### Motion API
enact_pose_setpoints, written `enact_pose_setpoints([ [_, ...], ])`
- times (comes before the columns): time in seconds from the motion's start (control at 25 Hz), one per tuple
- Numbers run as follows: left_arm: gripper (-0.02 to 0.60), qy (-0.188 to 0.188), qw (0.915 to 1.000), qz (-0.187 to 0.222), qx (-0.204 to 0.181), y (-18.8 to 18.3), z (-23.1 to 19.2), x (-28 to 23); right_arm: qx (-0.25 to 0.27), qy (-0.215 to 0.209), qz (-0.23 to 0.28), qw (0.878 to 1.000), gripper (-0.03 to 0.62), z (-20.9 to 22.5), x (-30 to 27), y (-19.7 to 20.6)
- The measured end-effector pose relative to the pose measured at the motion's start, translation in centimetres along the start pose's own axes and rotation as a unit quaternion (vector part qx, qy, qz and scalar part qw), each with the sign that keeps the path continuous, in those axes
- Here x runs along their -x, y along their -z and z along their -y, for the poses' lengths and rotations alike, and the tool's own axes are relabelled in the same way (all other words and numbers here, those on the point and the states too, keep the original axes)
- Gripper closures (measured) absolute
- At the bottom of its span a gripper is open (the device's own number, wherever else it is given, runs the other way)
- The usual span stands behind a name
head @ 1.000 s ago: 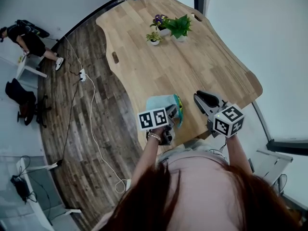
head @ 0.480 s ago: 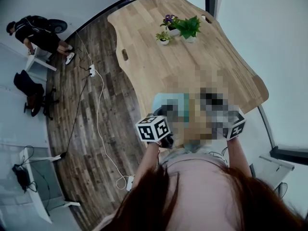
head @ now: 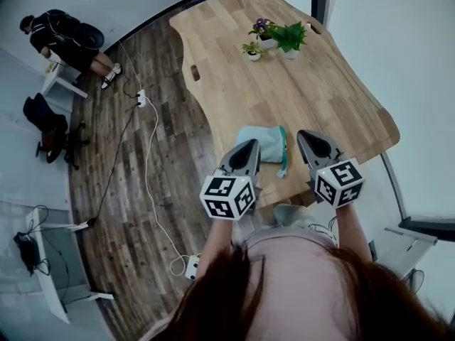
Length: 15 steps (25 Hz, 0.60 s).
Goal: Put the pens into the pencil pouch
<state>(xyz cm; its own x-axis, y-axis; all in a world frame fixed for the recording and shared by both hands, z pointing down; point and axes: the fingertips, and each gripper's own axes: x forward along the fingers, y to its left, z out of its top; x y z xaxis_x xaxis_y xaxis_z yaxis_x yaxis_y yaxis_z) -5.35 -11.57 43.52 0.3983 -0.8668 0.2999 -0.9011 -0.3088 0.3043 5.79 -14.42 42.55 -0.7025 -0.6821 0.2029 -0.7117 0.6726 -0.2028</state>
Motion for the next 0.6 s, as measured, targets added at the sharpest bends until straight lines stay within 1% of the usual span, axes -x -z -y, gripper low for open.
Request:
enact_pose_setpoints([
  [0.12,0.578,-0.006,0.9996,0.021,-0.019,-1.1,0.3,2.1,0.012,0.008,0.009,1.000,0.592,-1.3,0.7,-0.5],
  [0.24,0.578,-0.008,0.9989,0.039,-0.026,-2.0,0.7,3.9,0.018,0.009,0.015,1.000,0.592,-2.4,1.5,-1.0],
  [0.4,0.578,-0.008,0.9975,0.052,-0.047,-2.7,1.7,6.1,0.024,0.009,0.026,0.999,0.594,-3.8,2.8,-1.8],
  [0.6,0.578,-0.016,0.9953,0.067,-0.067,-3.4,2.9,8.6,0.052,0.012,0.045,0.998,0.594,-5.7,4.7,-2.9],
])
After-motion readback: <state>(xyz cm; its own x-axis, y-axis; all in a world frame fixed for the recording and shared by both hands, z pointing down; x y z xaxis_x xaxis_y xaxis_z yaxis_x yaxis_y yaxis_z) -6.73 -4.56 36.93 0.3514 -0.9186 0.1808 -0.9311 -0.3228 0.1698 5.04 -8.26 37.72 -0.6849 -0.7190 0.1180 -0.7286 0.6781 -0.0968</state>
